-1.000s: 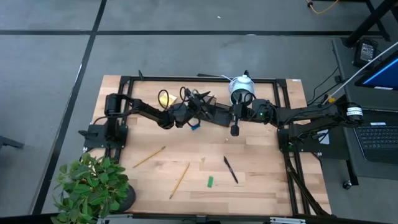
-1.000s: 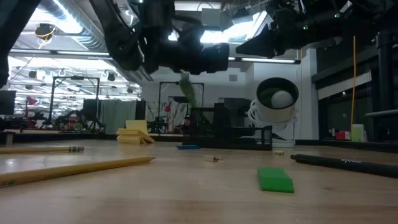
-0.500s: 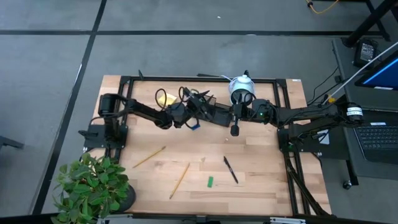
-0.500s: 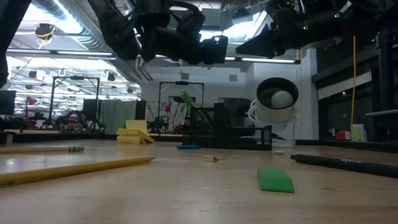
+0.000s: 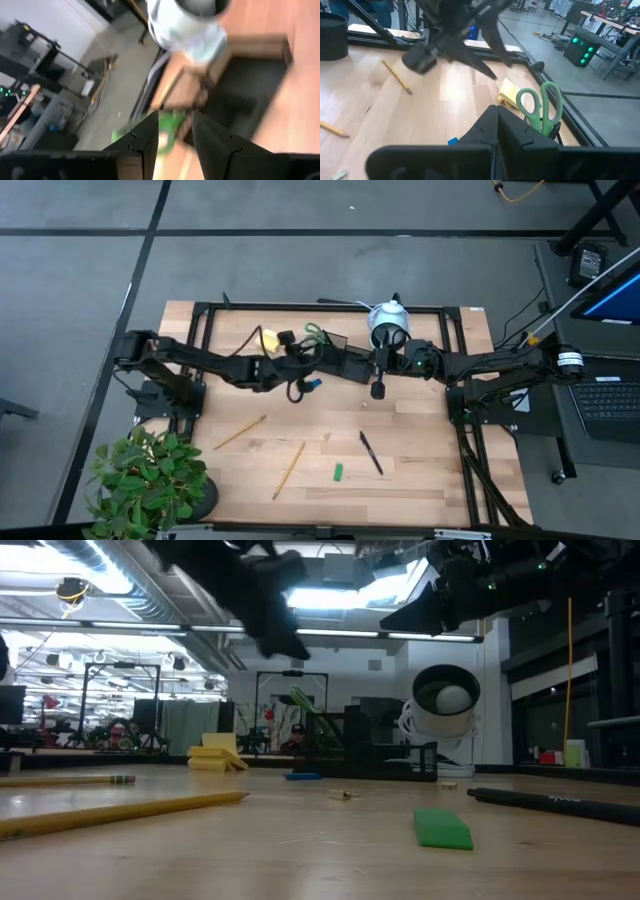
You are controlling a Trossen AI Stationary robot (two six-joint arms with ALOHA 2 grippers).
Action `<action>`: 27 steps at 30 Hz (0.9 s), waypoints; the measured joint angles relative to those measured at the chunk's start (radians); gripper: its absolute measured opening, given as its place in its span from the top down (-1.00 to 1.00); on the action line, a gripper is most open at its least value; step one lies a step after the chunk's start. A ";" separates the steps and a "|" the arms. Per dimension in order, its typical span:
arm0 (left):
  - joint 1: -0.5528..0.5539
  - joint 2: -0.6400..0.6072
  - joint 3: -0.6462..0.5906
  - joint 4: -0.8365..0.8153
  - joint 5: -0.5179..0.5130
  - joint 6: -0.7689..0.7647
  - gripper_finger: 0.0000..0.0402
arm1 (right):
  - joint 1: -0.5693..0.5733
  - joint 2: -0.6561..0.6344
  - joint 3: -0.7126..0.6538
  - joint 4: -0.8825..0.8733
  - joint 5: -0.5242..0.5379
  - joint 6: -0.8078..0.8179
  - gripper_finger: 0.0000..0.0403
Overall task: Pick and place office supplies into organizer
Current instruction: Put the yellow sticky notes into the black desk organizer
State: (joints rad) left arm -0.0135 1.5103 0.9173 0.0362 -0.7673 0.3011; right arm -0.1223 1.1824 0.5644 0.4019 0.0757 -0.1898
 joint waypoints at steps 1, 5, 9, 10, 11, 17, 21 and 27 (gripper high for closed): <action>-0.007 -0.018 0.000 -0.056 -0.005 -0.017 0.43 | 0.000 0.000 0.000 0.000 0.000 -0.001 0.96; -0.019 -0.068 0.000 -0.289 -0.023 -0.107 0.43 | 0.000 0.000 0.000 -0.002 0.001 -0.004 0.96; -0.018 -0.074 -0.009 -0.484 -0.017 -0.194 0.43 | 0.000 0.000 0.000 -0.002 0.001 -0.006 0.96; -0.018 -0.074 -0.021 -0.506 -0.017 -0.198 0.43 | 0.000 0.000 0.000 -0.002 0.001 -0.006 0.96; -0.018 -0.074 -0.036 -0.521 -0.017 -0.199 0.43 | 0.000 0.000 0.000 -0.003 0.001 -0.007 0.96; -0.018 -0.074 -0.153 -0.534 -0.016 -0.232 0.43 | 0.000 0.000 0.000 -0.015 0.001 -0.025 0.96; -0.008 -0.074 -0.212 -0.534 -0.016 -0.279 0.42 | 0.000 0.000 0.000 -0.016 0.001 -0.028 0.96; 0.031 -0.074 -0.257 -0.526 -0.015 -0.290 0.39 | 0.000 0.000 0.000 -0.018 0.001 -0.029 0.96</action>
State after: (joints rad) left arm 0.0178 1.4364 0.6601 -0.4903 -0.7818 0.0109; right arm -0.1223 1.1824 0.5644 0.3842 0.0769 -0.2184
